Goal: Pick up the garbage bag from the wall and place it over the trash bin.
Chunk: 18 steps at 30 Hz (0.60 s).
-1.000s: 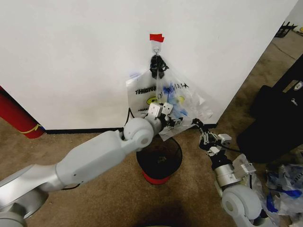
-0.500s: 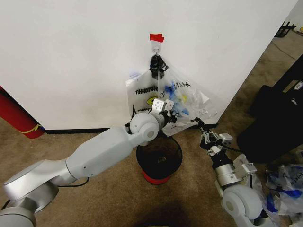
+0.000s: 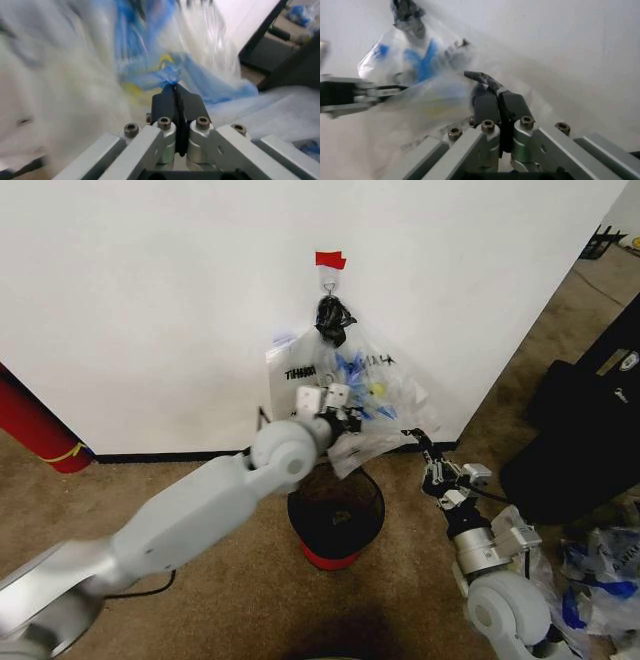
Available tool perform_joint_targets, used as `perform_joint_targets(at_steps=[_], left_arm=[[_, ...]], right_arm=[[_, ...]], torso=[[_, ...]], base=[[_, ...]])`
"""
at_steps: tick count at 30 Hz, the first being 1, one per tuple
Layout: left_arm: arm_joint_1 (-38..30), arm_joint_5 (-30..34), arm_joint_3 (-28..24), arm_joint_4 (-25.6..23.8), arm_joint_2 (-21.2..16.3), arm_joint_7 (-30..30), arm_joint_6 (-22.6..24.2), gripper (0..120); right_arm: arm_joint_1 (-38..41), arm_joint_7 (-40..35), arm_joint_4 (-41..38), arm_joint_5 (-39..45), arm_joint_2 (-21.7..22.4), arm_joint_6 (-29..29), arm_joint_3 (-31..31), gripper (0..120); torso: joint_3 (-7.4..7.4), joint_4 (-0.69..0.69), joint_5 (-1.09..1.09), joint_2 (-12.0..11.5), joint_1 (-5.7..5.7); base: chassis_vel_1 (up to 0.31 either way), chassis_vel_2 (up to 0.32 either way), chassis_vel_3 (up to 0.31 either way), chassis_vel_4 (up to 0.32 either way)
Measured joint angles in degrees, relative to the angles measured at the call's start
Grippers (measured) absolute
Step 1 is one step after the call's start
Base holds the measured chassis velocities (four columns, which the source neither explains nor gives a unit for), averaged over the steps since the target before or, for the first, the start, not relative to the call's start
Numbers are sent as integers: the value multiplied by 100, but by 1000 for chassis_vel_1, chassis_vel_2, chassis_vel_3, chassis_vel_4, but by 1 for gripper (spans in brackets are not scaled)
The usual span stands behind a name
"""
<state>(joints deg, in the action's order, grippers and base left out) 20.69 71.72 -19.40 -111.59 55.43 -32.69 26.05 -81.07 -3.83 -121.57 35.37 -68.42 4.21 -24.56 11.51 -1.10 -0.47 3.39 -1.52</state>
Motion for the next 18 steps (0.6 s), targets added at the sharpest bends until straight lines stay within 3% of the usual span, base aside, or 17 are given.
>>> perform_joint_targets(at_steps=[9, 13, 18], left_arm=[[588, -190, 436, -502, -268, 43, -196, 0], [1033, -501, 738, -730, -349, 167, -294, 0], [1433, -773, 1051, -908, -454, 261, -380, 0]], right_arm=[[-53, 79, -68, -40, 89, -14, 33, 0], [-379, 425, -344, -420, 534, 93, -118, 3], [-578, 1038, -503, -824, 1076, 246, -333, 15]], torso=[[0, 0, 0, 0, 0], [0, -2, 1, 0, 0], [0, 3, 2, 0, 0]], base=[[0, 0, 0, 0], [0, 0, 0, 0], [0, 0, 0, 0]])
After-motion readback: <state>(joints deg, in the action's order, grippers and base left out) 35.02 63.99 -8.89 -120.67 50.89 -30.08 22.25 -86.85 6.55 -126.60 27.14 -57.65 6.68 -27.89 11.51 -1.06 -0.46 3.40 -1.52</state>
